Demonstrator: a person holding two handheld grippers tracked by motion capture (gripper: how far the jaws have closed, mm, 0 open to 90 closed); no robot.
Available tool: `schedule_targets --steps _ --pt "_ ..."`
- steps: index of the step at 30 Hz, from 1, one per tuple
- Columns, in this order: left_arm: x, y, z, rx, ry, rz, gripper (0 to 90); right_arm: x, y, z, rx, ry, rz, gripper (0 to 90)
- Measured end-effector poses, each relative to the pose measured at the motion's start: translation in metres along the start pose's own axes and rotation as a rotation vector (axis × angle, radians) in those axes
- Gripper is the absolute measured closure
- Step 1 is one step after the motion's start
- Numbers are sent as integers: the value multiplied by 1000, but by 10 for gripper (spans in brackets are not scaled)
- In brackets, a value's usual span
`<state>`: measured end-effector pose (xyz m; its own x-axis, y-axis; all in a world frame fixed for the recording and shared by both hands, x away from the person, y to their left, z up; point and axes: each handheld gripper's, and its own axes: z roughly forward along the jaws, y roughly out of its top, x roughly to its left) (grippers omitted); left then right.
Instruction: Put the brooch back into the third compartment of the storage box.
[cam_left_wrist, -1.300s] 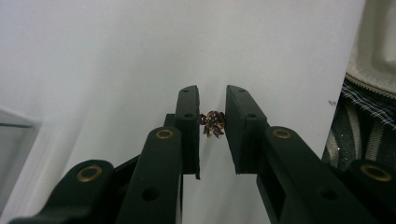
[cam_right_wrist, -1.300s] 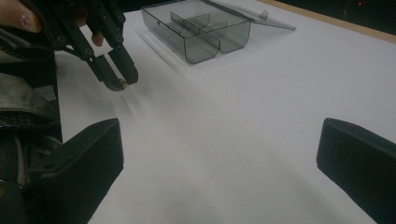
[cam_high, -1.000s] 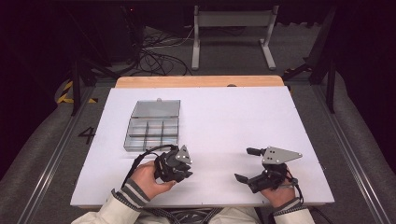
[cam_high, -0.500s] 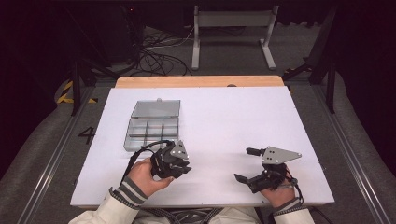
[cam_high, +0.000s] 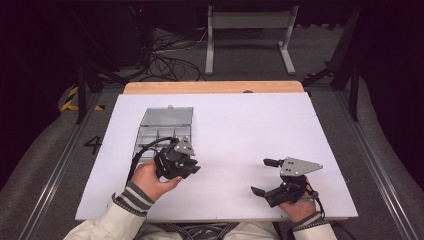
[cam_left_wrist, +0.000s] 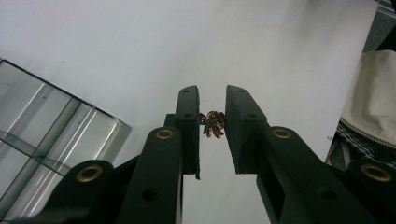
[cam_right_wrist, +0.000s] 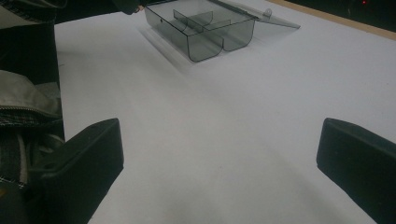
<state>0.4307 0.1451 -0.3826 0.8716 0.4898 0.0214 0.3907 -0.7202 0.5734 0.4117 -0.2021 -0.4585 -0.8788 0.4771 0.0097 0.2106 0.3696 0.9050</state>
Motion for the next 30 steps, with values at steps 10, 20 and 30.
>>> schedule_targets --steps 10,20,30 --pt "14 2 -6 -17 -4 -38 761 0 0 1 0 2 1 15" --pt "25 4 -11 -58 -1 -78 761 0 0 1 2 3 1 15" --pt "39 5 -13 -89 10 -119 761 0 0 1 3 3 0 15"
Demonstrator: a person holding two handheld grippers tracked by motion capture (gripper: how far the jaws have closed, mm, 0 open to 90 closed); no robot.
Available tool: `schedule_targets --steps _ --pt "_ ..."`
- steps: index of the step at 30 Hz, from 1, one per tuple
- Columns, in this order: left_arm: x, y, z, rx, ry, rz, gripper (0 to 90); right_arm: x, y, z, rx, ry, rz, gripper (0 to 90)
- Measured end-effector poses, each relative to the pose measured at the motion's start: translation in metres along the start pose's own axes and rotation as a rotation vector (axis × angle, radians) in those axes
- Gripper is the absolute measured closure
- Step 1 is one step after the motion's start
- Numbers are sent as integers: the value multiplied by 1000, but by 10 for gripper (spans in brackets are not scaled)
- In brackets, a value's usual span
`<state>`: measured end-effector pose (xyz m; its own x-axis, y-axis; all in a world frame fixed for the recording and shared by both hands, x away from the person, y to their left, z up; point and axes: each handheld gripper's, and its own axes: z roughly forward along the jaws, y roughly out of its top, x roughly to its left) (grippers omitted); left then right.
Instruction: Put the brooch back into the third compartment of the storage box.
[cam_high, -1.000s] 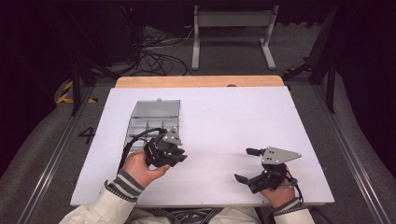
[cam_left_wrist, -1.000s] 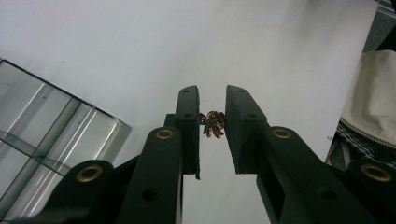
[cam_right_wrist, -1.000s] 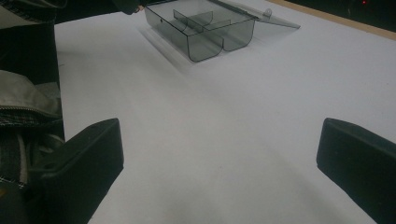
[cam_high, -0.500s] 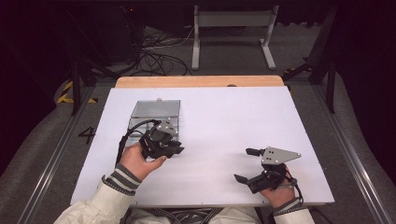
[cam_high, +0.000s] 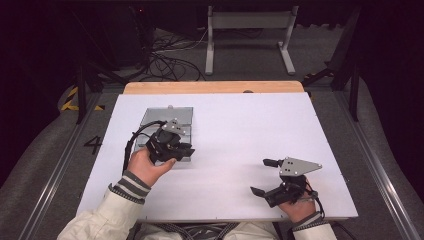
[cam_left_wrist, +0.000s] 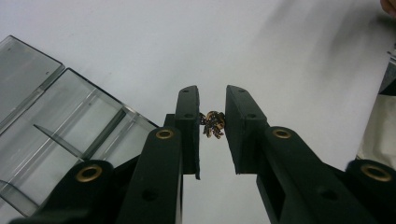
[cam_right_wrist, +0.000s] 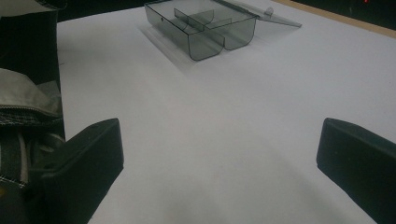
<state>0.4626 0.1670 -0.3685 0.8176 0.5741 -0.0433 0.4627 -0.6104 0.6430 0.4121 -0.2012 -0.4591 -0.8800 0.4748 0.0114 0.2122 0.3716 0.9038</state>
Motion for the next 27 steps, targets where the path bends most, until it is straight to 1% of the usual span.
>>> schedule_targets --steps 5,15,16,18,27 --pt "7 1 -1 -19 15 -19 760 0 0 0 1 -1 0 15" --pt "18 3 -1 -35 46 -53 760 0 0 0 -2 3 4 15" --pt "19 3 -1 -39 47 -61 760 0 0 0 -4 5 4 15" --pt "21 4 0 -38 61 -64 760 0 0 0 -3 4 4 15" --pt "28 6 3 -38 94 -84 760 0 0 0 -3 4 5 15"
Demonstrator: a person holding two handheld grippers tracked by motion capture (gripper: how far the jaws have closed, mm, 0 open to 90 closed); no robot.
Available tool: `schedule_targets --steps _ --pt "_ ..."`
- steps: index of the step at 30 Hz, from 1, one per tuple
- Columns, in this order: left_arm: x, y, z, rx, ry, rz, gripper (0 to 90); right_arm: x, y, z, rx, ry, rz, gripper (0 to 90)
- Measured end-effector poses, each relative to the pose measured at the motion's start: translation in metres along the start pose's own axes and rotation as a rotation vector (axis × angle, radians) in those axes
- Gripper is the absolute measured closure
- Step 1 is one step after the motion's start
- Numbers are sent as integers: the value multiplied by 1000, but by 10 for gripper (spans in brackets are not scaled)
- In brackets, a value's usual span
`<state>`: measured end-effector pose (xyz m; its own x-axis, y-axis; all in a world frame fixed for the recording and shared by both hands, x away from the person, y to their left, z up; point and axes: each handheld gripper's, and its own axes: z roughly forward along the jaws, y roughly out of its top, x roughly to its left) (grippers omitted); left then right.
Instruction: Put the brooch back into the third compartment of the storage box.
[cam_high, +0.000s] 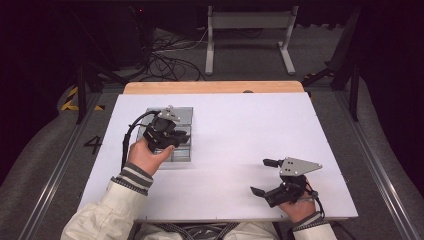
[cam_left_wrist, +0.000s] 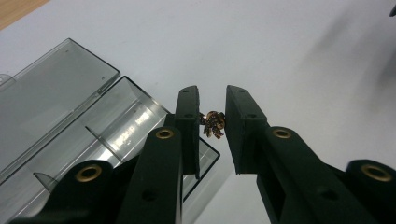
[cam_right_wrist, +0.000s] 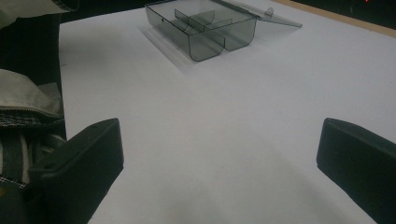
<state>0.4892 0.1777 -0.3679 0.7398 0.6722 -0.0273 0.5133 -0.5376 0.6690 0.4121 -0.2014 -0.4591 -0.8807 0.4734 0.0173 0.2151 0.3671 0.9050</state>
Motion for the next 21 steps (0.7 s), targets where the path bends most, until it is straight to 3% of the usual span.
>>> schedule_targets --steps 6,21 --pt "0 1 5 10 77 32 759 0 0 -1 -11 7 5 15" --pt "21 -2 25 64 114 -2 759 0 0 -1 -11 11 7 15"
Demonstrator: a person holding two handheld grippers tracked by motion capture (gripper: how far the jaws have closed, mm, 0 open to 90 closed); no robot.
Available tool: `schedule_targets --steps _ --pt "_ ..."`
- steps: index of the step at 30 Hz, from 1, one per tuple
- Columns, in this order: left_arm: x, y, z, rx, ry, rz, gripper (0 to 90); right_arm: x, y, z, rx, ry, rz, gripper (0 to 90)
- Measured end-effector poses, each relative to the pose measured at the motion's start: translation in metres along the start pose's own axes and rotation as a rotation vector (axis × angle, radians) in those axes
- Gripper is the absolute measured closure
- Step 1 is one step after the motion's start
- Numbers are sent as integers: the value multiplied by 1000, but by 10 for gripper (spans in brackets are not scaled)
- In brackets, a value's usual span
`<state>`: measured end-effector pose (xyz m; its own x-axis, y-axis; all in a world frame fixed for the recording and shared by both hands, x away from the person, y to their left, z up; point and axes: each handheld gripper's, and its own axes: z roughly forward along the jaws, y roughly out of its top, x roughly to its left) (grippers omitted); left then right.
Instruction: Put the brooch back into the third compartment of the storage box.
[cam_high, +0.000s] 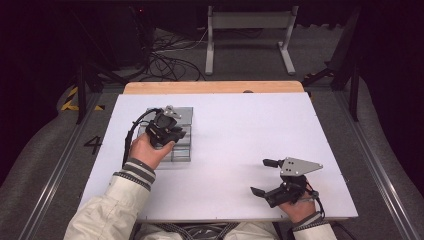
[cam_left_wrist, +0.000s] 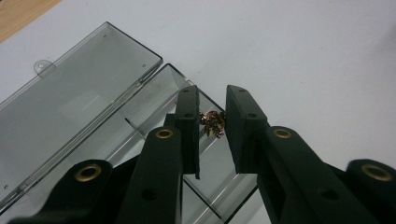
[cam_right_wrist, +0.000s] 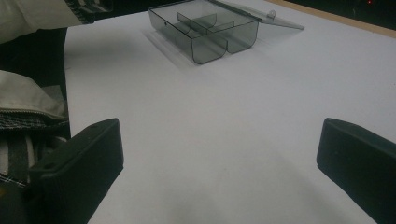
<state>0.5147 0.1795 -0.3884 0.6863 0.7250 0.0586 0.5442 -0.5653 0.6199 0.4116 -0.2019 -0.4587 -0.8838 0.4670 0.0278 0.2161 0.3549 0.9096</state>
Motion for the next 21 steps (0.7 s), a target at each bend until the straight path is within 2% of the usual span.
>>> schedule_targets --steps 6,14,21 --pt "7 0 10 18 4 -16 759 0 0 0 0 2 3 15" --pt "16 -4 20 21 -24 -65 758 -1 -1 -1 -10 14 13 15" --pt "23 -5 28 36 -20 -85 758 -1 -1 -1 -10 17 15 15"
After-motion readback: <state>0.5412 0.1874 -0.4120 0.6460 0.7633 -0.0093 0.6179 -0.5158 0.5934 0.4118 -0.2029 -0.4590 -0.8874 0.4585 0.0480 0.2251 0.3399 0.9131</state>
